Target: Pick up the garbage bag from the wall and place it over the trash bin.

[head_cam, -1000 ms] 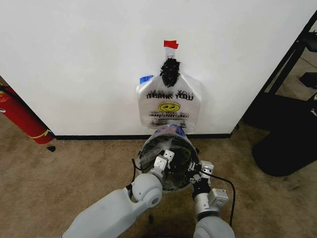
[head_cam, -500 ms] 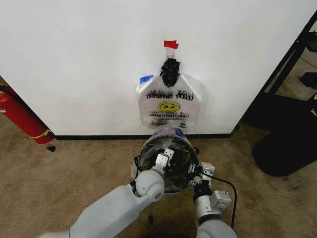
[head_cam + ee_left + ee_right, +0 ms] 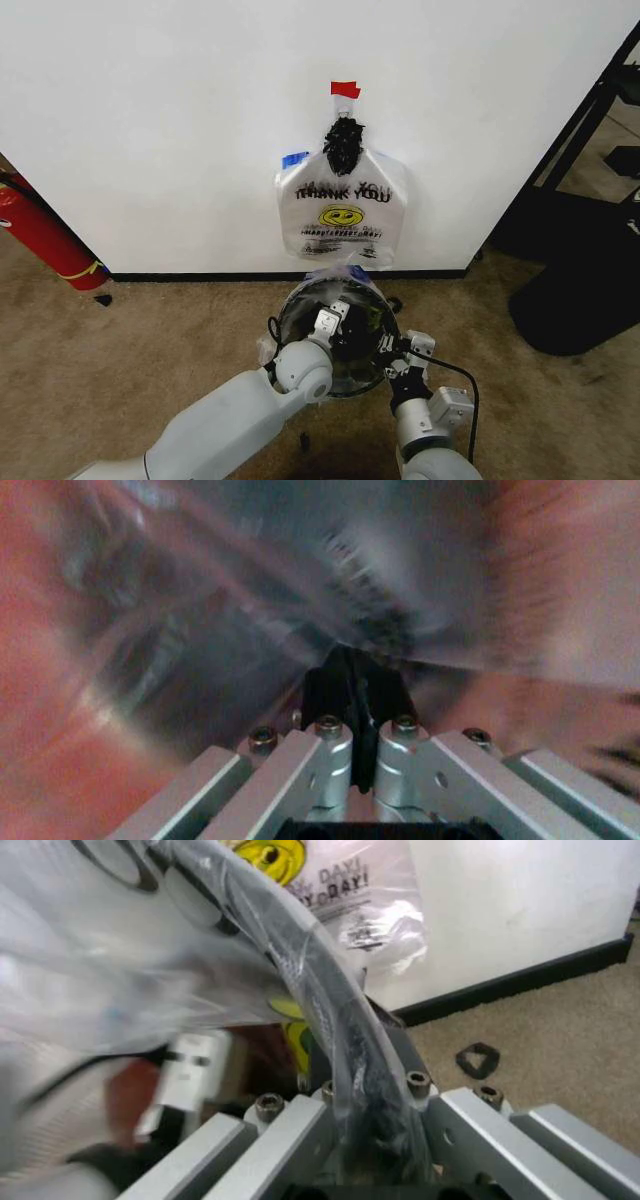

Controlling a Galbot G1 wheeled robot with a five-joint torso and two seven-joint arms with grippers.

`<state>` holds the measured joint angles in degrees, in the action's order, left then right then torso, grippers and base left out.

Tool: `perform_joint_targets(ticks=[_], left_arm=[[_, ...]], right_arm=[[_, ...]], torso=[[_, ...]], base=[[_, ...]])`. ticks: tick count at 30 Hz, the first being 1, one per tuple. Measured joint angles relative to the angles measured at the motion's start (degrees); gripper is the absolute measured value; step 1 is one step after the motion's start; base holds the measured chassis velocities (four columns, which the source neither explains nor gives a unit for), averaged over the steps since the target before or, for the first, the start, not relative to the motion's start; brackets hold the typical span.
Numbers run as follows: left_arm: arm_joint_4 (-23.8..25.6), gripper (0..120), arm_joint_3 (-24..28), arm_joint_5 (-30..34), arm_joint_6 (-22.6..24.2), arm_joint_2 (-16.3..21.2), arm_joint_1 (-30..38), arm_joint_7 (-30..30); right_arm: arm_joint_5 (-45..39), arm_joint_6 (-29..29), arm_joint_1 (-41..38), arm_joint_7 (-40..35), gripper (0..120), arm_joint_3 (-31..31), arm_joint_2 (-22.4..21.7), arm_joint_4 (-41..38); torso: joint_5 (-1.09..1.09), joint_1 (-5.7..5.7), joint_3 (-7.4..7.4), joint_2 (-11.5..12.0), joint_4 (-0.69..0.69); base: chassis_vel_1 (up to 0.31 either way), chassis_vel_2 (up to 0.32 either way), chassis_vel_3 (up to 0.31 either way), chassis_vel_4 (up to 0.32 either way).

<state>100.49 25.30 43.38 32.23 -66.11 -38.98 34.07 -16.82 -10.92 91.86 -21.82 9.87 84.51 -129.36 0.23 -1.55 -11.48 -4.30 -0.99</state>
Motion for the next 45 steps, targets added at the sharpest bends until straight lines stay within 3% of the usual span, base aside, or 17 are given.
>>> perform_joint_targets(ticks=[5, 19, 23, 32, 36, 45], left_arm=[[8.31, 0, 0.06, 2.72, 0.87, 4.52, -0.57, -0.20], [18.33, 0, -2.80, 3.61, -0.33, 11.90, -4.88, -7.68], [20.35, 0, -4.76, 3.60, -2.76, 11.84, -7.07, -7.00], [17.66, 0, -4.78, 3.59, -5.95, 6.07, -6.83, -1.87], [13.06, 0, -2.93, 3.49, -6.16, 1.00, -4.57, 1.01], [5.10, 0, -2.81, 5.98, -7.07, -2.61, -2.95, 3.41]], right_arm=[[-4.20, -0.49, -4.95, -1.46, 0, 4.35, -1.64, 5.48], [-10.12, -2.15, -7.48, -3.33, 0, 5.95, -2.78, 8.18], [-11.14, -2.32, -7.36, -3.77, 0, 5.70, -1.93, 8.39], [-15.40, -3.33, -7.02, -5.87, 0, 5.41, 1.42, 7.72], [-14.20, -3.26, -5.72, -5.81, 0, 4.98, 2.36, 6.97], [-11.23, -2.54, -4.67, -4.50, 0, 4.29, 2.41, 6.23]], torso=[[-0.02, 0.00, 0.00, 0.00, 0.01], [0.00, 0.00, 0.00, 0.00, 0.01], [0.00, 0.00, 0.00, 0.00, 0.00], [-0.01, 0.00, 0.00, 0.00, 0.00], [-0.01, 0.00, 0.00, 0.00, 0.00], [-0.01, 0.00, 0.00, 0.00, 0.00]], base=[[0.000, 0.000, 0.000, 0.000], [0.000, 0.000, 0.000, 0.000], [0.000, 0.000, 0.000, 0.000], [0.000, 0.000, 0.000, 0.000], [0.000, 0.000, 0.000, 0.000], [0.000, 0.000, 0.000, 0.000]])
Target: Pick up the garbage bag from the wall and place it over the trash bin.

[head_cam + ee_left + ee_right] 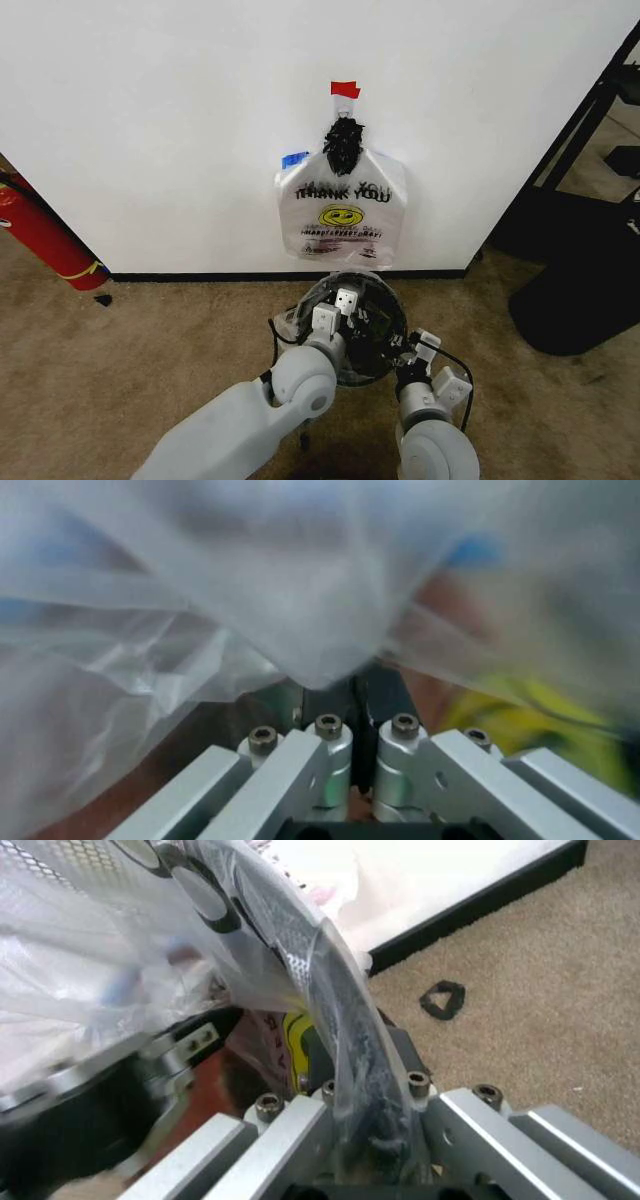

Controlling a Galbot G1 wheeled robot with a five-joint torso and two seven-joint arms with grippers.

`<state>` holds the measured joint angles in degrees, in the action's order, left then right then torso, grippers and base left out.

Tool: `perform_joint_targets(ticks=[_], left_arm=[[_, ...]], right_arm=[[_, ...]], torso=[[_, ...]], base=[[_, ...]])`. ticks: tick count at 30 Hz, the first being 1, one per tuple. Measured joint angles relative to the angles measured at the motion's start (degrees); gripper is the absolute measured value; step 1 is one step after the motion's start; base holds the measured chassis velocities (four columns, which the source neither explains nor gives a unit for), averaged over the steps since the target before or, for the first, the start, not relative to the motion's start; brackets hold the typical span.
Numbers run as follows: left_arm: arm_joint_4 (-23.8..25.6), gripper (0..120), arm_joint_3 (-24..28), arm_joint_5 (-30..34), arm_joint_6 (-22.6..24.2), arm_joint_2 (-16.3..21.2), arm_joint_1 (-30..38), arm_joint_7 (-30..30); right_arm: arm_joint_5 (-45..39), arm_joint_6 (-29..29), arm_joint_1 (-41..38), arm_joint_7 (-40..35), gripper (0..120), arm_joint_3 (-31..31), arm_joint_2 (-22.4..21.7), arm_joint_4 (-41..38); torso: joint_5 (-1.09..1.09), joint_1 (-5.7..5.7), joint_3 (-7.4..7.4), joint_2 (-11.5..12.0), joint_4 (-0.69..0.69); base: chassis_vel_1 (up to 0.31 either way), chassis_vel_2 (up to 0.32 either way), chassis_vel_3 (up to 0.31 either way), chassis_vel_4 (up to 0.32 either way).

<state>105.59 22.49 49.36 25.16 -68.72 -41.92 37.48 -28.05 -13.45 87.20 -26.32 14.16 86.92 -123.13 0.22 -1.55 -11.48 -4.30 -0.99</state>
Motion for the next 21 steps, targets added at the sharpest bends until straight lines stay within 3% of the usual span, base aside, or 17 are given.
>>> perform_joint_targets(ticks=[21], left_arm=[[-8.47, 0, 2.19, -1.08, -1.05, -3.20, 3.29, 2.09]], right_arm=[[-2.61, -0.79, 0.83, 0.46, 0, -0.73, -0.69, -2.39]], torso=[[0.00, 0.00, 0.00, 0.00, 0.00]], base=[[0.000, 0.000, 0.000, 0.000]])
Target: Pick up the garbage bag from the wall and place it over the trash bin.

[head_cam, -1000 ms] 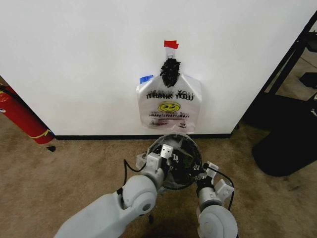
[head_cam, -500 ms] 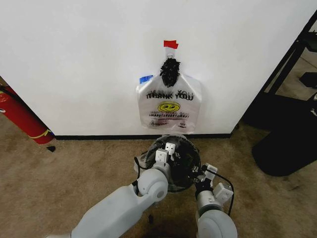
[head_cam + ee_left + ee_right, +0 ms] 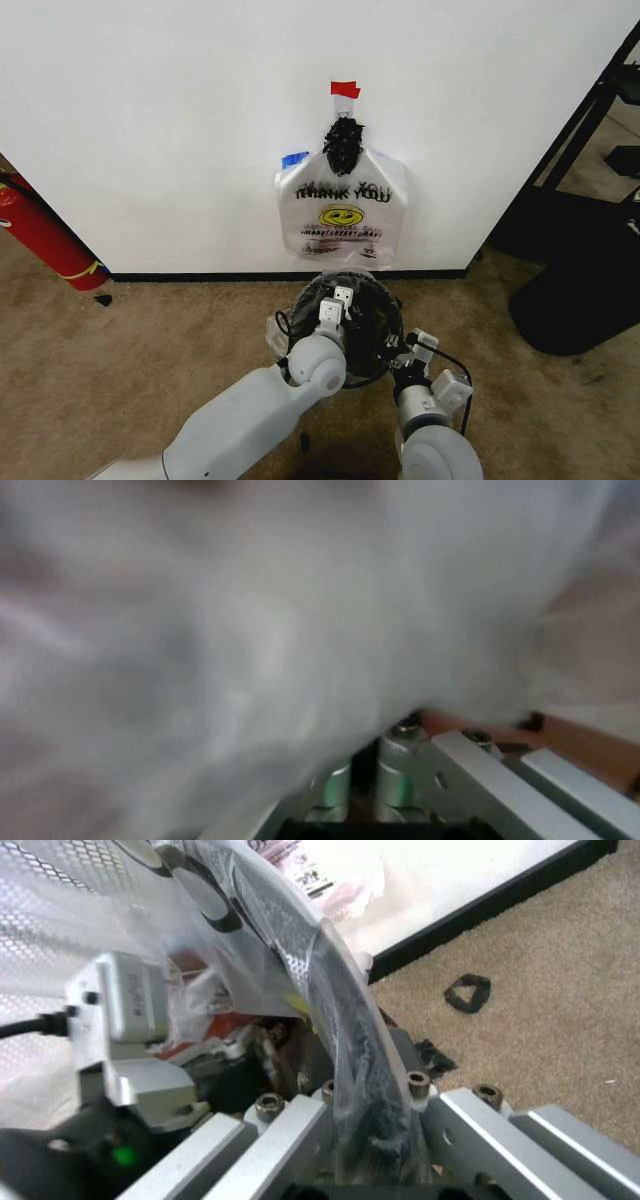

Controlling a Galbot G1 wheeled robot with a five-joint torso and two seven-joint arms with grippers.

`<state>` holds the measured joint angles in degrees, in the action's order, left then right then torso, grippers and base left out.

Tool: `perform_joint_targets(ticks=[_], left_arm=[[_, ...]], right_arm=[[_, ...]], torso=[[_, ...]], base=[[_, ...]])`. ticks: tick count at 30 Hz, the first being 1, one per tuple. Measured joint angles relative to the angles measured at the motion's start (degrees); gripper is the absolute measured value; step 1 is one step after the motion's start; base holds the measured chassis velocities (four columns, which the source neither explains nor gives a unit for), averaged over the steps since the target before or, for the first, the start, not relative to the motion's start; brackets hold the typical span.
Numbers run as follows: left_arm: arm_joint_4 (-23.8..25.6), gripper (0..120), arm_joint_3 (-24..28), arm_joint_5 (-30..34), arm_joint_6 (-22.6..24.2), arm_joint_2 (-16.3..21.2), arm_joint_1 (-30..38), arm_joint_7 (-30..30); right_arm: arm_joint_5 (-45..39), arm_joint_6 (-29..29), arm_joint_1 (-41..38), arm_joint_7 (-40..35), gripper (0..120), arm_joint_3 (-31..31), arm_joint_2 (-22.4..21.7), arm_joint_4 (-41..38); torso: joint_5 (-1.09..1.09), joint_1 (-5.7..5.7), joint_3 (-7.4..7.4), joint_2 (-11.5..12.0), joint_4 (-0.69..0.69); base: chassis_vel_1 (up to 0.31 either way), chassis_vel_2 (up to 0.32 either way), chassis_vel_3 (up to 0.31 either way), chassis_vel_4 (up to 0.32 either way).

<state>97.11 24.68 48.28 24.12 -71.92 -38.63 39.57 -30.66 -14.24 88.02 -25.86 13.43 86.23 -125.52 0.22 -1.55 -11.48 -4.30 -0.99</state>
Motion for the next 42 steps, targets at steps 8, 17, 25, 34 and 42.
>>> perform_joint_targets(ticks=[8, 17, 25, 34, 42], left_arm=[[-1.66, 0, 0.95, 0.05, 1.36, -0.19, 0.49, 0.03], [-3.98, 0, 1.20, 0.11, 1.57, -0.29, 1.34, -0.11], [-3.65, 0, 1.02, 0.34, 1.57, 0.09, 0.57, -0.08], [4.29, 0, 0.88, 0.06, 1.43, 4.10, -1.31, -0.76], [13.07, 0, 0.86, -0.81, 0.48, 8.41, -5.07, -4.92]], right_arm=[[-0.52, -0.60, 0.66, 0.26, 0, -0.82, -0.05, -1.44], [0.62, -0.55, 2.44, 2.15, 0, -1.52, -0.16, -2.79], [0.82, -0.41, 2.86, 2.63, 0, -1.69, -0.31, -3.24], [-1.55, -0.52, 0.85, 0.74, 0, -0.40, -0.60, -1.70], [-5.35, -1.65, -0.98, -1.54, 0, 0.80, -0.67, -0.09]], torso=[[0.00, 0.00, 0.00, 0.00, 0.00], [0.00, 0.00, 0.00, 0.00, 0.00], [0.01, 0.00, 0.00, 0.00, 0.00], [0.01, 0.00, 0.00, 0.00, 0.00], [0.00, 0.00, 0.00, 0.00, 0.00]], base=[[0.000, 0.000, 0.000, 0.000], [0.000, 0.000, 0.000, 0.000], [0.000, 0.000, 0.000, 0.000], [0.000, 0.000, 0.000, 0.000], [0.000, 0.000, 0.000, 0.000]])
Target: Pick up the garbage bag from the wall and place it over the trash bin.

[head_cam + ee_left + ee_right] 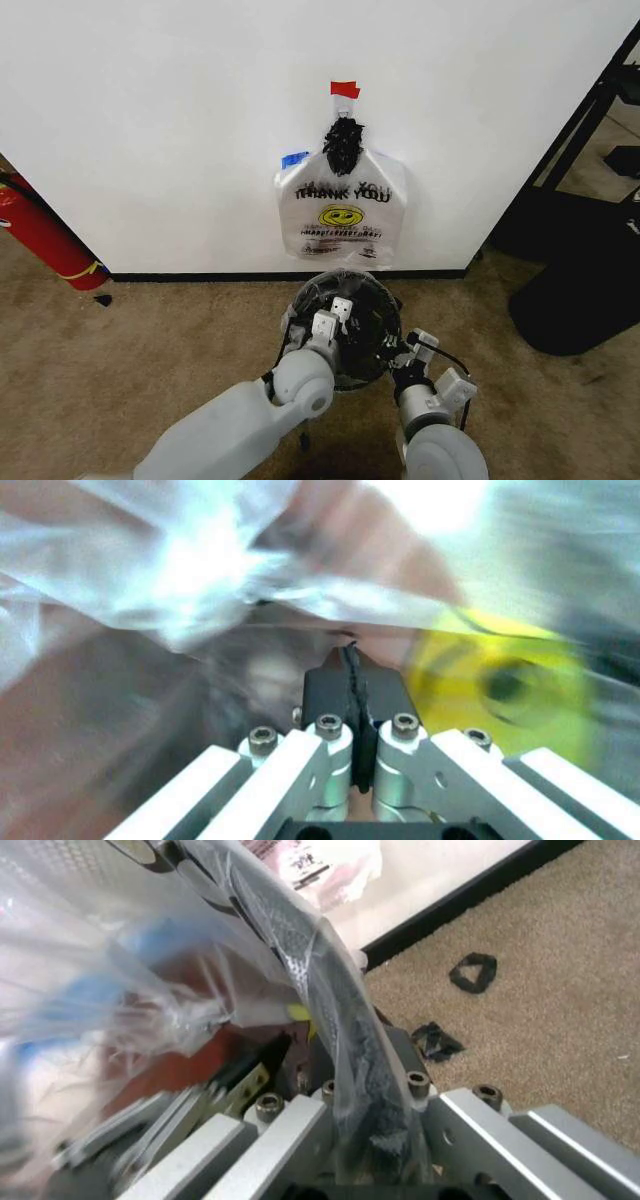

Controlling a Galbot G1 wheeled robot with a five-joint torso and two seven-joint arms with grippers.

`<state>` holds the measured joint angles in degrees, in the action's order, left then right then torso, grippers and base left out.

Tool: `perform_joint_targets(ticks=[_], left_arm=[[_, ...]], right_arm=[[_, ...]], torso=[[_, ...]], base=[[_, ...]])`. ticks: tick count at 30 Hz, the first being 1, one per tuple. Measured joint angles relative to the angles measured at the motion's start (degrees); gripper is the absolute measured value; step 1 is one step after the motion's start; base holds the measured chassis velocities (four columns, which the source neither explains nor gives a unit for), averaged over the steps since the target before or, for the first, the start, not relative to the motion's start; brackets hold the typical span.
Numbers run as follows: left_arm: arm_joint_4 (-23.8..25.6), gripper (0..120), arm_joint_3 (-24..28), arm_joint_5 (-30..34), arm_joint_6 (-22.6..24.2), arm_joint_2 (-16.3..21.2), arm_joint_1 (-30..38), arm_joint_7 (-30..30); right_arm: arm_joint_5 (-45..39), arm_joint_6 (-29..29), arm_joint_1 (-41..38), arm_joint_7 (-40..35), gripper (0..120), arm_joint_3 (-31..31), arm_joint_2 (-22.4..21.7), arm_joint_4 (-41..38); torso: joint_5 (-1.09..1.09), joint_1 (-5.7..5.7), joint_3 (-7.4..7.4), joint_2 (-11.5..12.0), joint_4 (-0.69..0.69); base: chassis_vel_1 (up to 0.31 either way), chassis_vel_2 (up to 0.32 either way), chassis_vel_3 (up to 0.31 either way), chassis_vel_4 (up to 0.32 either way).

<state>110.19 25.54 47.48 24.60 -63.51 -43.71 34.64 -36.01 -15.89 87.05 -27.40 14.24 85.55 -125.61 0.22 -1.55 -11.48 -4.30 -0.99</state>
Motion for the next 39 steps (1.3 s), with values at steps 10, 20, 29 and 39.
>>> perform_joint_targets(ticks=[10, 20, 29, 39], left_arm=[[4.51, 0, -0.44, -3.50, -3.24, 4.24, -1.83, -5.81], [12.97, 27, -6.62, -4.42, -8.24, 10.54, -8.04, -11.05], [24.36, 65, -22.77, -7.40, -14.84, 15.84, -19.83, -16.00], [25.60, 98, -28.77, -30.04, -17.59, 15.22, -36.63, -14.03]], right_arm=[[-0.76, -0.16, 0.27, -0.22, 0, 0.54, 0.08, -0.51], [-5.61, -0.85, -0.56, -1.82, 0, 2.77, -0.39, -0.82], [-9.75, -1.75, -1.54, -3.18, 0, 4.40, -0.92, 0.02], [-10.91, -1.98, -1.44, -3.79, 0, 6.05, -0.89, -0.21]], torso=[[0.01, 0.00, 0.00, 0.00, -0.01], [0.01, 0.00, 0.00, 0.00, 0.00], [0.00, 0.00, 0.00, 0.00, -0.01], [0.00, 0.00, 0.00, 0.00, 0.02]], base=[[0.000, 0.000, 0.000, 0.000], [0.000, 0.000, 0.000, 0.000], [0.000, 0.000, 0.000, 0.000], [0.000, 0.000, 0.000, 0.000]])
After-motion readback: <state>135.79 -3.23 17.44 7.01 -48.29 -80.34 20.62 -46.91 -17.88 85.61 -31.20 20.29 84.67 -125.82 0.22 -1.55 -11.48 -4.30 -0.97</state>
